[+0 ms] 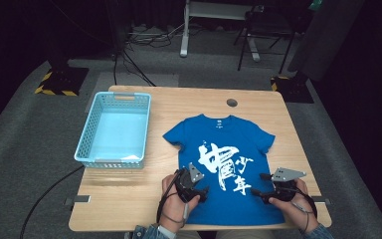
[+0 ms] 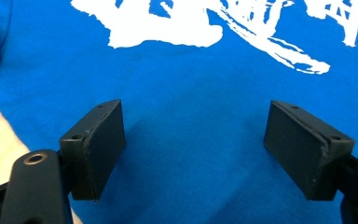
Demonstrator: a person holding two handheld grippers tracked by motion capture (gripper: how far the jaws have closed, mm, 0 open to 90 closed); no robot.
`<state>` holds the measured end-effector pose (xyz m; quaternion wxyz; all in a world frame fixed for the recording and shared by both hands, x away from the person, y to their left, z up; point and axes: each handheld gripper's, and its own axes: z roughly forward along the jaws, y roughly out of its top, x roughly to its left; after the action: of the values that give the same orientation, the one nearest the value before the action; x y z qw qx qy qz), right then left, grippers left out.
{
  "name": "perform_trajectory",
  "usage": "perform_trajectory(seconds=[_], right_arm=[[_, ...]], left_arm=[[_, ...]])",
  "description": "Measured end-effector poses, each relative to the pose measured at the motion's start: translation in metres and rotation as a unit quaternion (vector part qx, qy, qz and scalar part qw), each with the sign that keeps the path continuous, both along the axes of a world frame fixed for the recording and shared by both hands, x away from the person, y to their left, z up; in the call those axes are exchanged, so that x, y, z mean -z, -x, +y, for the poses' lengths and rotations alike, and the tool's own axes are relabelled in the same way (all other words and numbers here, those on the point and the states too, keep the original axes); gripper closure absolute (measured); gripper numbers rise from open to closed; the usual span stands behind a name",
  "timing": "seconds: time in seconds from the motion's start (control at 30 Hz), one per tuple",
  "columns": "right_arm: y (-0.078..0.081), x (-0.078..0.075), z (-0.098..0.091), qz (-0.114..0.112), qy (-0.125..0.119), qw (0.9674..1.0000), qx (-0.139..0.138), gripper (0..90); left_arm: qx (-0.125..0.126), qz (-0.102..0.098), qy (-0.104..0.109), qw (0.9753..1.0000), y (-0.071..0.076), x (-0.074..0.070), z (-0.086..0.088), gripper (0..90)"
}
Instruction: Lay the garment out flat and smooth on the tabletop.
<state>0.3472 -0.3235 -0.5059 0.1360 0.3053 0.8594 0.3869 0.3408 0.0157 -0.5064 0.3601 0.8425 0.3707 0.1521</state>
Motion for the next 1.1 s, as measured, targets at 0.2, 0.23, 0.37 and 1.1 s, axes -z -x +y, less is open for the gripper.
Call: perform_trajectory(seconds=[0.2,0.23,0.37,1.1], right_arm=[[-0.022,0.0,0.005,-0.001,0.001,0.9999,0.011,26.5],[-0.025,0.0,0.006,-0.001,0.001,0.9999,0.011,26.6],[-0.038,0.0,0.008,-0.001,0.001,0.9999,0.012,26.5],[-0.068,-0.001,0.008,-0.001,0.003,1.0,-0.003,24.4]], left_arm=[[0.004,-0.001,0.0,1.0,-0.027,0.0,0.004,20.1],[0.003,-0.001,0.0,1.0,-0.03,0.0,0.005,20.1],[-0.003,-0.001,0.001,1.0,-0.041,0.0,0.006,20.1],[-0.008,0.007,0.006,0.9999,-0.062,-0.001,0.006,16.0]])
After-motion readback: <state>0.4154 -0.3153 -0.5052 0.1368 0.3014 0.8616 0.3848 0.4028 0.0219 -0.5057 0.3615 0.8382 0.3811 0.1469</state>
